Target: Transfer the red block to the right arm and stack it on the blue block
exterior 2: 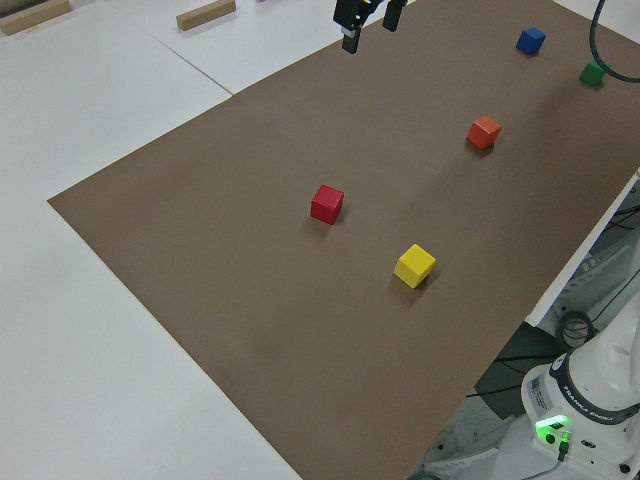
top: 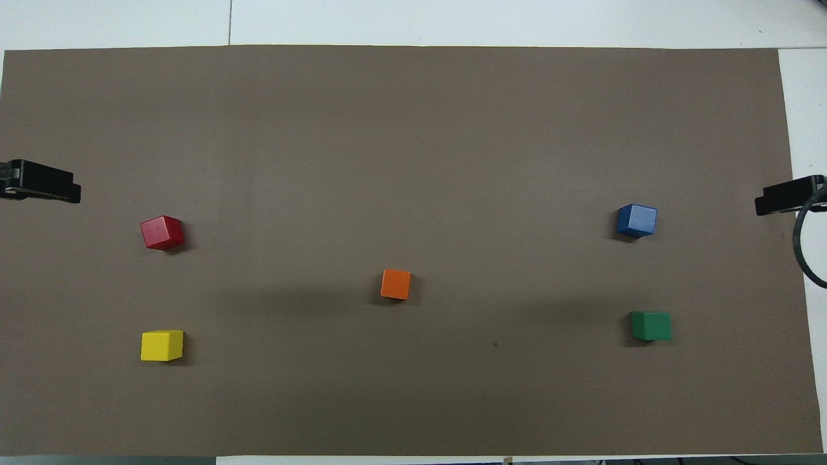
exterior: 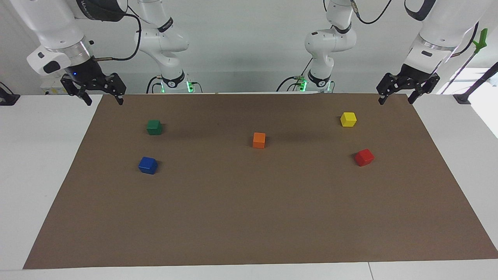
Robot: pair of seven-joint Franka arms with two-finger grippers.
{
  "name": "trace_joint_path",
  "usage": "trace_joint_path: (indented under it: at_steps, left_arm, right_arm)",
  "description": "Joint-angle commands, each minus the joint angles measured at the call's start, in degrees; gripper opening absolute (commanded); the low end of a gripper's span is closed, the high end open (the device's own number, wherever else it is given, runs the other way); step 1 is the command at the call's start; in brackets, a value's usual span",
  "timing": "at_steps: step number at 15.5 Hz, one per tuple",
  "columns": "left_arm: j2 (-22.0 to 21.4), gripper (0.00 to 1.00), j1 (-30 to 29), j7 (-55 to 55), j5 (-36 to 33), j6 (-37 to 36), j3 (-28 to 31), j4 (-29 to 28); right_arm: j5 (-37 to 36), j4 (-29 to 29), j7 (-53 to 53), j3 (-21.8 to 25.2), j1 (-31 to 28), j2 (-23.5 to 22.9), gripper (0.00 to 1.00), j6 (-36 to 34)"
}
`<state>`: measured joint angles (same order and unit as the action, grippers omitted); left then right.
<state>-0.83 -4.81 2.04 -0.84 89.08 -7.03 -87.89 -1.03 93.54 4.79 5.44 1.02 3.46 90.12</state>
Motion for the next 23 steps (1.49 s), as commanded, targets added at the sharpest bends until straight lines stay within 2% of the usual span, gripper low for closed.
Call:
trace_joint_path:
  at_steps: [1,6,7,9,11,14,18,20,23]
  left_arm:
    - [-0.4,1.00,0.3,-0.6,0.0,-1.5,0.4,0.3]
    - [-3.4,1.00,-0.3,-1.9,0.0,1.4,0.3,-5.4]
    - [-4.5,1.00,-0.4,-2.7,0.0,3.3,0.4,-8.1]
    - [-5.7,1.00,-1.7,-2.1,0.0,12.3,0.7,-14.3]
    - [-4.5,1.00,-2.7,-2.9,0.0,16.4,0.7,-17.1]
    - [-2.2,1.00,-2.7,-7.8,0.0,26.9,0.8,-24.4]
    - [5.3,1.00,-3.0,-9.2,0.0,36.4,0.9,-26.3]
    - [8.0,1.00,-3.2,-16.0,0.0,38.9,0.9,-26.4]
    - [8.3,1.00,-3.2,-16.8,-0.4,45.5,1.0,-31.0]
  right_arm:
    - [-0.9,-0.1,1.1,-0.6,-1.0,0.1,1.00,-0.4]
    - [-0.9,-0.1,1.3,-0.6,-1.1,0.1,1.00,-0.4]
    - [-0.9,-0.1,1.4,-0.5,-1.1,0.1,1.00,-0.4]
    - [-0.1,0.4,1.5,-0.3,-1.4,0.2,1.00,-0.5]
    - [1.5,2.7,2.5,-0.5,-2.4,1.5,1.00,-0.4]
    - [11.5,10.1,4.1,-0.3,-4.4,5.0,1.00,2.3]
    - [23.7,16.4,7.6,-0.3,-4.5,6.4,1.00,5.3]
    - [29.7,17.8,8.6,-0.3,-4.5,6.4,1.00,5.8]
    - [42.6,21.9,12.4,-0.3,-5.9,6.1,1.00,5.9]
